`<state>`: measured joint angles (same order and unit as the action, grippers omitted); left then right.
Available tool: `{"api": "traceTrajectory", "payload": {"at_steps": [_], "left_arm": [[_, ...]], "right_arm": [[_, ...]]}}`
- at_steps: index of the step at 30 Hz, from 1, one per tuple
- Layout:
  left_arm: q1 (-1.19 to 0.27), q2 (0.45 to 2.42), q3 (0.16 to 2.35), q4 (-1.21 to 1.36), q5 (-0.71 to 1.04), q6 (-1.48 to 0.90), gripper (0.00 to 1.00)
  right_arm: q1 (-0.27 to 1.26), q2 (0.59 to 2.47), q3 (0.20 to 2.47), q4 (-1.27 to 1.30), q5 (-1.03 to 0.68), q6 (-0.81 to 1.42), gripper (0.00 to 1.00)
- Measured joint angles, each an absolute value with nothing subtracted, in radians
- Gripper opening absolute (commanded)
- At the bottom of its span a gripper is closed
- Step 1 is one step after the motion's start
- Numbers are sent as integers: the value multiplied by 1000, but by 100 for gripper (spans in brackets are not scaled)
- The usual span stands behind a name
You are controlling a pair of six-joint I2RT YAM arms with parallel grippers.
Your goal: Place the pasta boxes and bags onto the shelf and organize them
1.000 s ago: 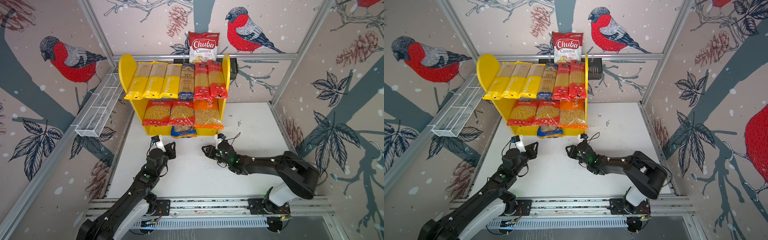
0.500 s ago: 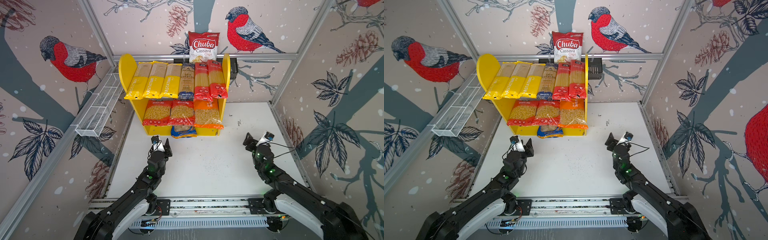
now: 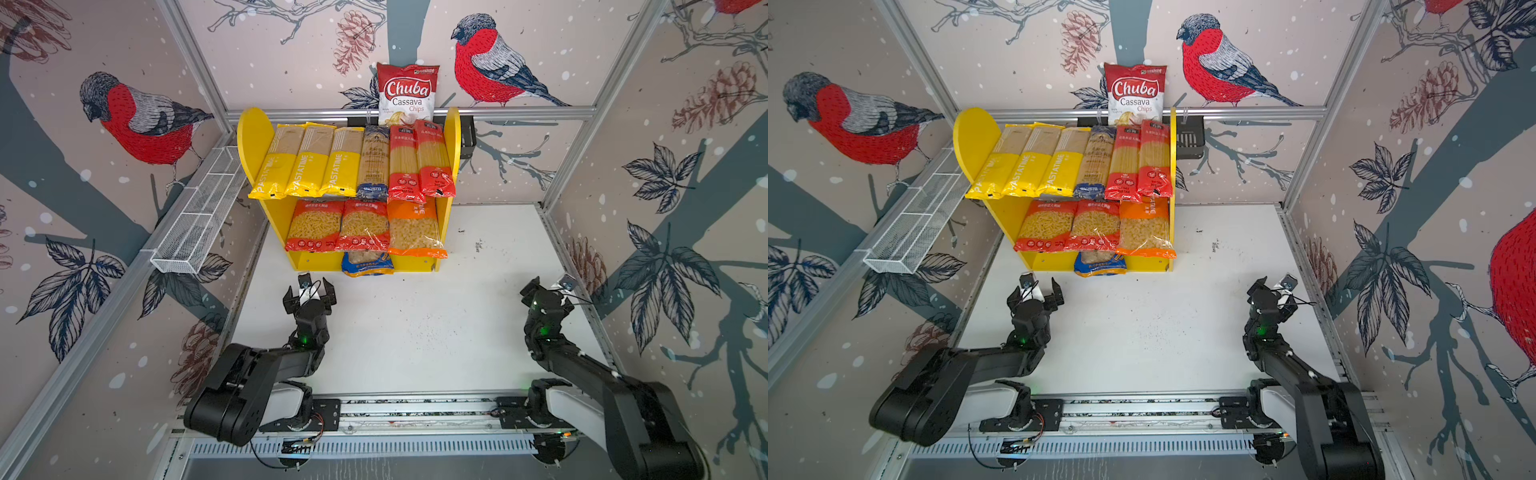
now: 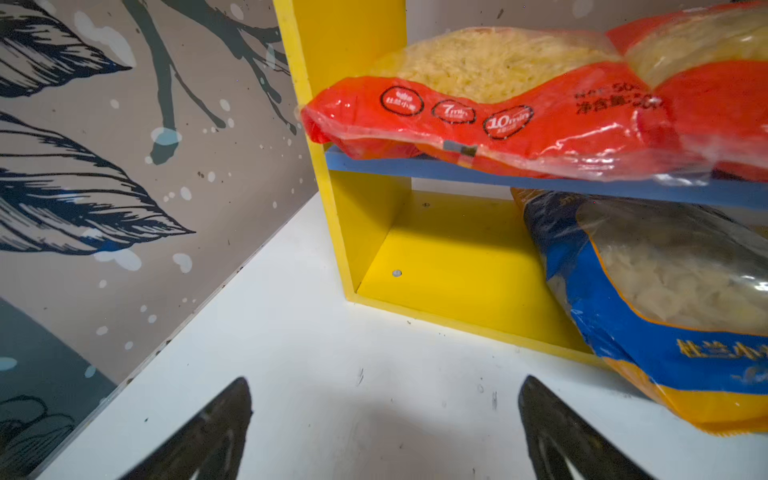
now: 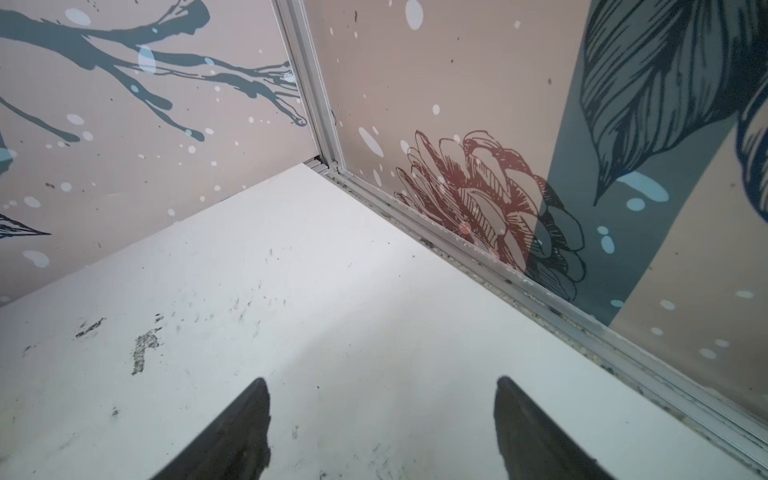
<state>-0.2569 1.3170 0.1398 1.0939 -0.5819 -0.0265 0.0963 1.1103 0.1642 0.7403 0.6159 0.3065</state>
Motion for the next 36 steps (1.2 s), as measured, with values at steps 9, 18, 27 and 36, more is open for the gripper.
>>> {"api": "traceTrajectory", "payload": {"at_steps": [9, 18, 27, 36], "left_arm": [[-179, 1522, 91, 1431, -473, 60, 99], [-166, 1591, 125, 1526, -494, 55, 99], [-130, 1584, 202, 1420, -472, 16, 99], [-88, 1571, 213, 1358, -437, -22, 99]], "right_arm": [[48, 1277, 180, 975, 561, 259, 88], [-15, 1336, 107, 1177, 487, 246, 99], [-16, 1353, 125, 1198, 453, 259, 99], [24, 1515, 152, 1357, 334, 169, 99]]}}
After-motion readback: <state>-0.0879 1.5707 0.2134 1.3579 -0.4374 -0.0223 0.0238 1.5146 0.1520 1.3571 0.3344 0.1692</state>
